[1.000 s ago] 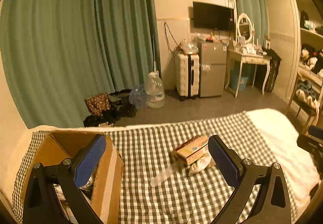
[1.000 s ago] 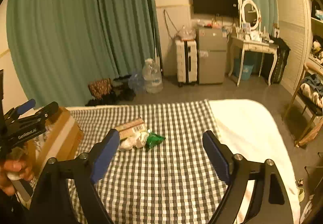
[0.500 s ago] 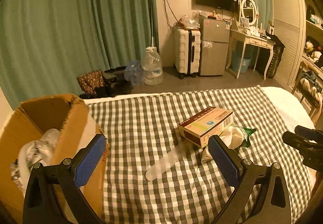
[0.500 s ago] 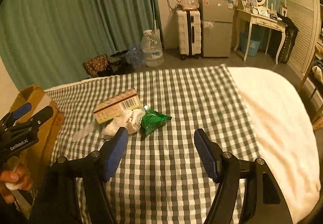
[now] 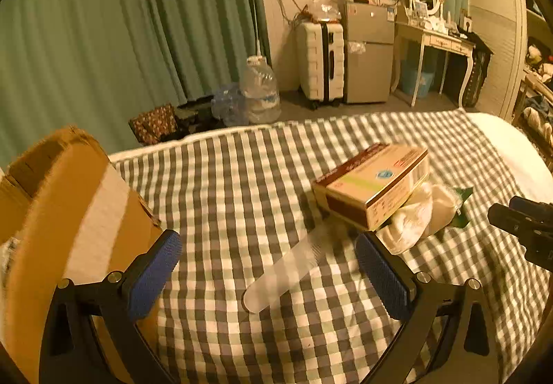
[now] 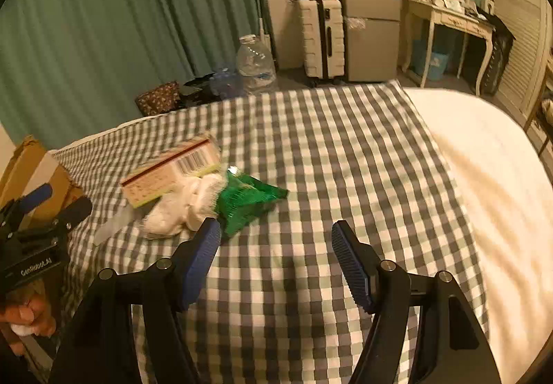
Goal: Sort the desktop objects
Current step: 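Grasp the clear plastic comb with the left gripper while the right gripper grasps the green packet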
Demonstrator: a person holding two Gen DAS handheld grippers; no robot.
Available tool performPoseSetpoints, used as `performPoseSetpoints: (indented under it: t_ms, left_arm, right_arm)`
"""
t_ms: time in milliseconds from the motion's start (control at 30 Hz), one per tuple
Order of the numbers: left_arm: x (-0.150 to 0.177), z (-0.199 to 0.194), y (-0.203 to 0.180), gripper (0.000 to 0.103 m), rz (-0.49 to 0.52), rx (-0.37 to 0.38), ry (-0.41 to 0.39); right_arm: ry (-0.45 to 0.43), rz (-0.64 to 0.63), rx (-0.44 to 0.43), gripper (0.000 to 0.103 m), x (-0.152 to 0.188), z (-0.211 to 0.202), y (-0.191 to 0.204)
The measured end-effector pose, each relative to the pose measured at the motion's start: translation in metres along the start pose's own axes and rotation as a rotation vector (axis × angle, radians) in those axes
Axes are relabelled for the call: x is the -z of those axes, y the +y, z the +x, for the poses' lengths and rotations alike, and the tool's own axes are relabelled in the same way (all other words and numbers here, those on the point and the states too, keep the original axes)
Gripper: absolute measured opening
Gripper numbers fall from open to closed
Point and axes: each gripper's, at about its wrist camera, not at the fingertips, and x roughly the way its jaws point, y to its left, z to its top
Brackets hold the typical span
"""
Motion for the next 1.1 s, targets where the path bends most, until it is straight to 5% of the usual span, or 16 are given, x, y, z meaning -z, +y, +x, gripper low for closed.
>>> performPoseSetpoints:
  t_ms: [900,933,1000,1100]
  left_arm:
    - [0.022,0.069,-0.004,0.101,-0.046,0.101,0.141]
    - [0.021,0.070,-0.004,0.099,-0.043,0.108,0.141]
    - [0.017,0.067,-0.010,0.074,-0.020,0.122,0.129]
    - [0.015,0.059,-0.021,0.043,0.041,0.149,0.124]
  right_arm:
    - [0.013,-0.119,-0.033,0.067,-0.010,0.079,0.035]
    - [0.009,-0.128,-0.029,0.067,-0.009,0.079,0.037]
    - [0.005,-0.146,-0.020,0.067,-0.008,0.080,0.041]
    - [0.005,-0.119,-0.035,0.050,-0.006,0.076,0.041]
